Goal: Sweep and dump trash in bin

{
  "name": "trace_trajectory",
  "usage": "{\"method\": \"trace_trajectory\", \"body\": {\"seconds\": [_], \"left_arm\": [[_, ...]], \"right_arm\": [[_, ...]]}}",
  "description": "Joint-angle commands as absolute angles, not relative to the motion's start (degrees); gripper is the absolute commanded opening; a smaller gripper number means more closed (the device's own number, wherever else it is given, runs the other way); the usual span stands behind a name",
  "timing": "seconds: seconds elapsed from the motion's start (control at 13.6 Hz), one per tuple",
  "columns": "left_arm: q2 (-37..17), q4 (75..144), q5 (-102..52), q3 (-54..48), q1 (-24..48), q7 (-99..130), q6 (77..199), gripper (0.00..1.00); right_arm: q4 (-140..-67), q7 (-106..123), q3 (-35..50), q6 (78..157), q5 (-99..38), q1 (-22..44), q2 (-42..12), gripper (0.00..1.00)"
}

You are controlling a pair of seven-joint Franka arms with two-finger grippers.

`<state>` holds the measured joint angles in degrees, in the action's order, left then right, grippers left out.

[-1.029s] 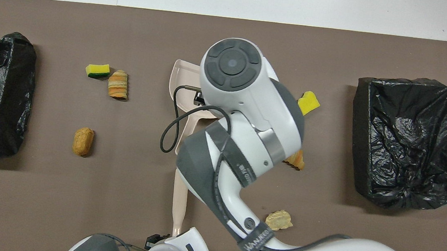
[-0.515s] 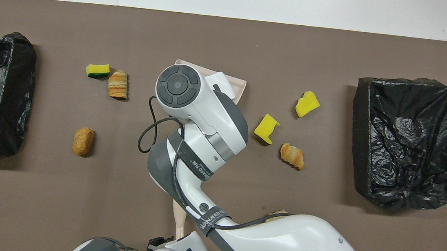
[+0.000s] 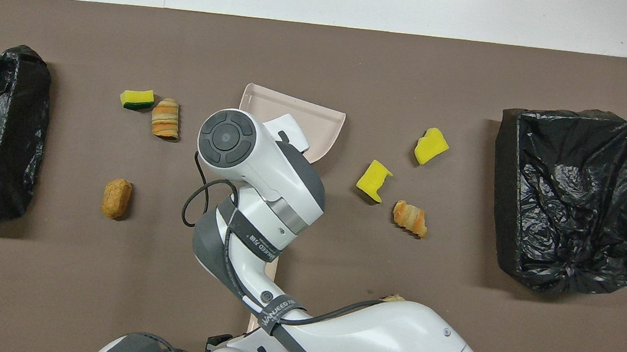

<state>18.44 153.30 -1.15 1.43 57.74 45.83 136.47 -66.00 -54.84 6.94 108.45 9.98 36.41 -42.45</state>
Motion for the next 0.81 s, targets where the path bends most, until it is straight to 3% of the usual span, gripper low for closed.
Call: {"method": "trace_trajectory", "body": {"seconds": [0.0, 0.44, 0.51, 0.74], "left_arm": [[23.28, 156.35, -0.88, 1.58, 56.34, 44.57, 133.95, 0.0], [30.93, 157.15, -0.88, 1.93, 42.49, 25.09, 123.51, 0.0], [32.33, 157.15, -0.79, 2.19, 38.36, 19.57, 121.75, 0.0], [33.84, 156.54, -0.88, 2.37, 28.07, 6.81, 118.14, 0.0]], "right_arm": [[-66.71, -57.21, 7.21, 109.86, 10.11, 36.39, -42.28, 0.92], [-72.77, -58.36, 7.21, 114.7, 10.02, 36.21, -40.17, 0.8], [-72.77, -58.27, 7.21, 114.7, 10.02, 36.12, -40.17, 0.72], [-72.69, -58.27, 7.21, 113.99, 10.28, 36.12, -39.9, 0.24]]}}
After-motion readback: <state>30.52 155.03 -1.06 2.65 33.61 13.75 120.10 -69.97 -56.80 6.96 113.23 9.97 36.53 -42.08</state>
